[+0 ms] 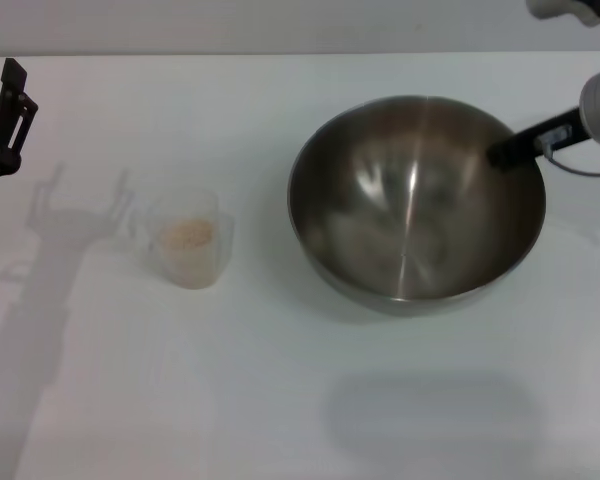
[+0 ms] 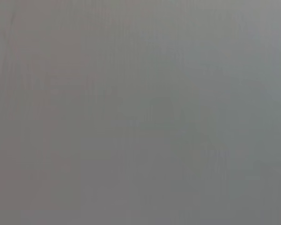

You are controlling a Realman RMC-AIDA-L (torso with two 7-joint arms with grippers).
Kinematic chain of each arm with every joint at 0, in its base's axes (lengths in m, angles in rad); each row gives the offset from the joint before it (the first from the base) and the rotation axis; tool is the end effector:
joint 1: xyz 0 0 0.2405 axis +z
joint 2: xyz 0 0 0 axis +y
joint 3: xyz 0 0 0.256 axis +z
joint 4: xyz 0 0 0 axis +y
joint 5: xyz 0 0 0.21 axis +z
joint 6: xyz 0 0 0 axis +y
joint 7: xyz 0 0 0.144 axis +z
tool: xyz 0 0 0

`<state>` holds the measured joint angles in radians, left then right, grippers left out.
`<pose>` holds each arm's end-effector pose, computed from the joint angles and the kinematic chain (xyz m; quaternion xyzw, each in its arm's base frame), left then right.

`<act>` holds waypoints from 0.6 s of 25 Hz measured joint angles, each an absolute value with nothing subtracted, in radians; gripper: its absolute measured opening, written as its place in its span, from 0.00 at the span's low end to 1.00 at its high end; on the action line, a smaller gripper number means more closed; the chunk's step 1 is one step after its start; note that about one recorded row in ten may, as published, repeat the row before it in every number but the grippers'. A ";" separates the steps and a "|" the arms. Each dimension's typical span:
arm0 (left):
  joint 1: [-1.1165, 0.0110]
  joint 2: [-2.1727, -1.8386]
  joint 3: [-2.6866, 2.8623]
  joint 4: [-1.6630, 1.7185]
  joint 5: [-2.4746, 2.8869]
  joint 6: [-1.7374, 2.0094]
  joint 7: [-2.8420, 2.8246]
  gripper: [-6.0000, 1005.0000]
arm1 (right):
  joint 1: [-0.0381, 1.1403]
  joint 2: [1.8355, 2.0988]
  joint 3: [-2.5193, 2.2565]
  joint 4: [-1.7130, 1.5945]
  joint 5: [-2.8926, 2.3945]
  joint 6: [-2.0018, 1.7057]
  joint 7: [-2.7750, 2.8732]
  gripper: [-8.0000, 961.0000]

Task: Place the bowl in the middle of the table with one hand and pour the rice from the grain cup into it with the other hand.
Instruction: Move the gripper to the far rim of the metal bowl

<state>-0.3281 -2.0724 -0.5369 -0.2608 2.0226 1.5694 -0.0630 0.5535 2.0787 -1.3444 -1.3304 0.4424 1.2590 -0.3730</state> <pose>-0.2980 0.2811 -0.0010 -0.6423 -0.1342 -0.4168 0.6290 0.2029 0.3899 0.0207 -0.8487 0.4062 -0.0939 0.3255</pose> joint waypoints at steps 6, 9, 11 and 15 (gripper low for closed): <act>-0.327 -2.072 -0.537 -0.261 2.021 1.585 -0.063 0.82 | 0.515 2.078 -1.342 -1.401 0.521 1.207 -0.443 0.03; -0.326 -2.072 -0.537 -0.261 2.021 1.588 -0.063 0.82 | 0.493 2.079 -1.341 -1.436 0.596 1.194 -0.502 0.01; -0.324 -2.072 -0.537 -0.261 2.021 1.591 -0.063 0.82 | 0.483 2.078 -1.340 -1.442 0.649 1.197 -0.552 0.01; -0.323 -2.072 -0.537 -0.265 2.022 1.594 -0.063 0.82 | 0.471 2.075 -1.338 -1.428 0.744 1.245 -0.664 0.01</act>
<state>-0.3225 -2.0723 -0.5368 -0.2648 2.0219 1.5944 -0.0630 0.4712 2.0754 -1.3385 -1.4275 0.7443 1.2448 -0.6643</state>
